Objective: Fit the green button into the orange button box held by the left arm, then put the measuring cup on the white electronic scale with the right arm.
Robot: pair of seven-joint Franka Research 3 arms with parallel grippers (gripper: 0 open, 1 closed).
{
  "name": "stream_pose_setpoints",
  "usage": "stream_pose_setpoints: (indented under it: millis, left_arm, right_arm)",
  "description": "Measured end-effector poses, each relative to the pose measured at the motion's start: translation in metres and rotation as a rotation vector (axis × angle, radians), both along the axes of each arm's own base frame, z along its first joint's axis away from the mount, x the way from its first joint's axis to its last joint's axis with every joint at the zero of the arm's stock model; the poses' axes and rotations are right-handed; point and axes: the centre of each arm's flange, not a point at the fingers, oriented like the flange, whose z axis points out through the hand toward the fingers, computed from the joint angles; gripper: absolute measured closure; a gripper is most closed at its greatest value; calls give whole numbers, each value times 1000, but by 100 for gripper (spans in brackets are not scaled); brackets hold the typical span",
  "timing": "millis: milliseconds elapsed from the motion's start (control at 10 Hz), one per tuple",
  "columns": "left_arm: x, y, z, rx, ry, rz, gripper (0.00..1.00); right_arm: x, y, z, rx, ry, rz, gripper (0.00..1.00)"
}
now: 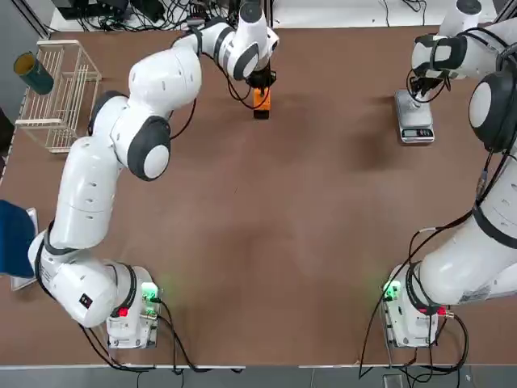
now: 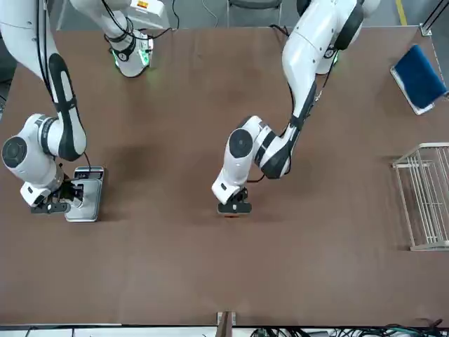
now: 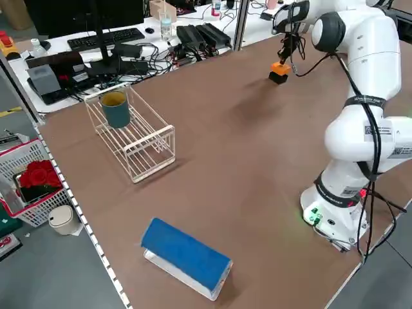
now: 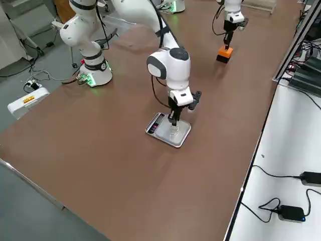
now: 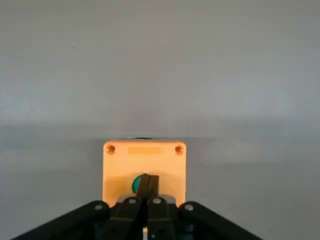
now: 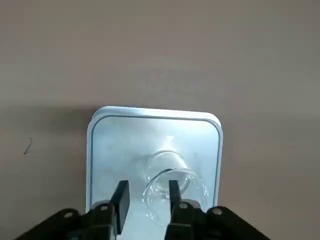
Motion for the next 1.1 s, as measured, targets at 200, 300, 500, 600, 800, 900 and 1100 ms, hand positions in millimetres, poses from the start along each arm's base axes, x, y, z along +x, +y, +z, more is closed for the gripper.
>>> stream_pose_setpoints:
  millis: [200,300,500,600,800,900,1100]
  left_arm:
    - [0,0,0,0,0,0,99]
    - [0,0,0,0,0,0,99]
    - [0,0,-1,1,0,0,99]
    - [0,1,-1,2,1,1,99]
    - [1,1,-2,5,2,2,99]
    - [1,2,-3,7,4,2,99]
    - [1,2,-4,8,5,2,99]
  right_arm:
    - [0,0,0,1,4,0,55]
    - [-1,1,-1,3,14,0,50]
    - [-3,4,-3,9,41,1,48]
    - [-4,6,-2,11,50,3,48]
    - [-5,9,6,19,64,5,48]
    - [-6,10,12,25,71,4,46]
    - [-8,13,31,39,80,3,43]
